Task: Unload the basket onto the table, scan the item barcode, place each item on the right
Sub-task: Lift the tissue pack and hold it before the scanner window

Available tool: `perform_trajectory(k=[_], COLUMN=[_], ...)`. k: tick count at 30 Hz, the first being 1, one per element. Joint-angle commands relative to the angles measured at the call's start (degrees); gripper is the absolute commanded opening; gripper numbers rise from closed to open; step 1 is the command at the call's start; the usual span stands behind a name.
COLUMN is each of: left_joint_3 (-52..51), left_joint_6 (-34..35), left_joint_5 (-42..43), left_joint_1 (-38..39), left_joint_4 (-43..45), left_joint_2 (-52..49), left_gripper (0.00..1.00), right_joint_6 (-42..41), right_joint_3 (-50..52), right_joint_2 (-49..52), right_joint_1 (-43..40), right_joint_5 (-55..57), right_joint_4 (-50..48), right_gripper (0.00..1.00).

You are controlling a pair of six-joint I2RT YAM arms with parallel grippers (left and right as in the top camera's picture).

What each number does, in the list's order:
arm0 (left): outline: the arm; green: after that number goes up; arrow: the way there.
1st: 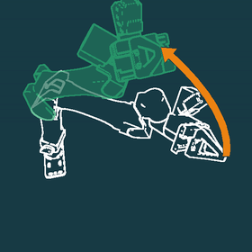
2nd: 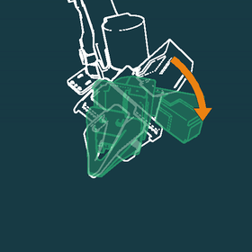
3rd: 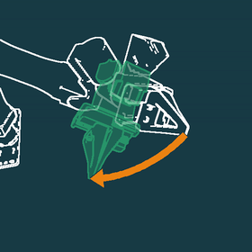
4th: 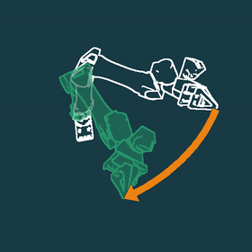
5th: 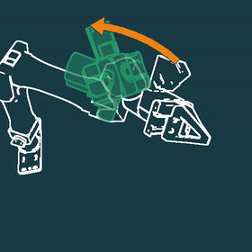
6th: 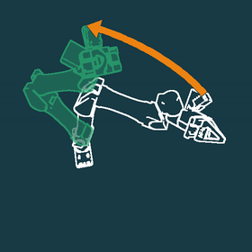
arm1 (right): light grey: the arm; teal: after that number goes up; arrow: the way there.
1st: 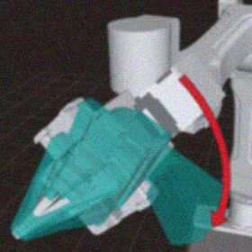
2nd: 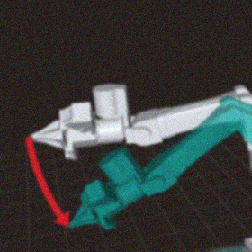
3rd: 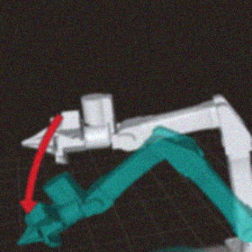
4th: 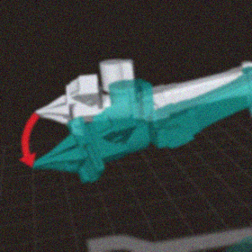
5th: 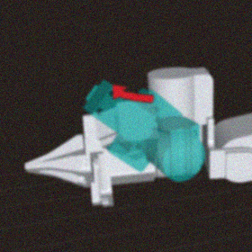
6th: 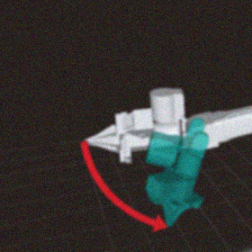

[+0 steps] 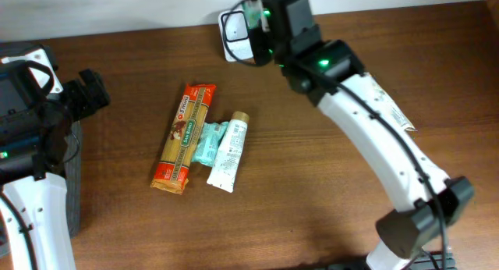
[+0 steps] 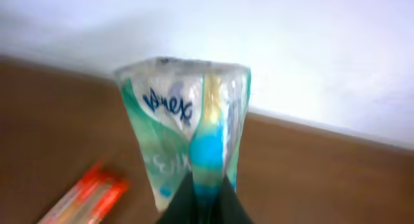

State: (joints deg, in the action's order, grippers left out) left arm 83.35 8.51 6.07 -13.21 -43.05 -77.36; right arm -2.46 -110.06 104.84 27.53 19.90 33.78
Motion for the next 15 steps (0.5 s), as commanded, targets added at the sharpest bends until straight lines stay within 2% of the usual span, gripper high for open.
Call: perform_trajectory(k=[1,2,4,7,10,15], left_joint_3=[0.2,0.2,0.2,0.2,0.2,0.2], left_joint_6=[-1.1,-1.1,-1.1,-1.1,-1.1,-1.1], left_joint_5=[0.6,0.6,0.6,0.6,0.6,0.6], left_joint_1=[-0.2,-0.2,-0.2,-0.2,-0.2,-0.2], left_joint_4=[0.3,0.3,0.3,0.3,0.3,0.3], left_joint_2=[0.3,0.3,0.3,0.3,0.3,0.3], left_gripper=[0.99,0.99,0.99,0.99,0.99,0.99], right_joint_6=[13.7,19.7,37.1,53.5,55.2,55.2], right_joint_3=[-0.3,-0.3,-0.3,-0.3,-0.3,-0.3], right_joint_2=[11.0,15.0,24.3,34.5,38.0,38.1], right_joint_1=[-0.6,-0.7,-0.6,-0.6,-0.6,-0.5], right_joint_5=[17.5,17.5,17.3,16.1,16.2,17.0], right_joint_4=[-13.3,-21.1,-37.6,-50.9,-51.9,-55.3], right_gripper=[0.04,0.04,0.04,0.04,0.04,0.04])
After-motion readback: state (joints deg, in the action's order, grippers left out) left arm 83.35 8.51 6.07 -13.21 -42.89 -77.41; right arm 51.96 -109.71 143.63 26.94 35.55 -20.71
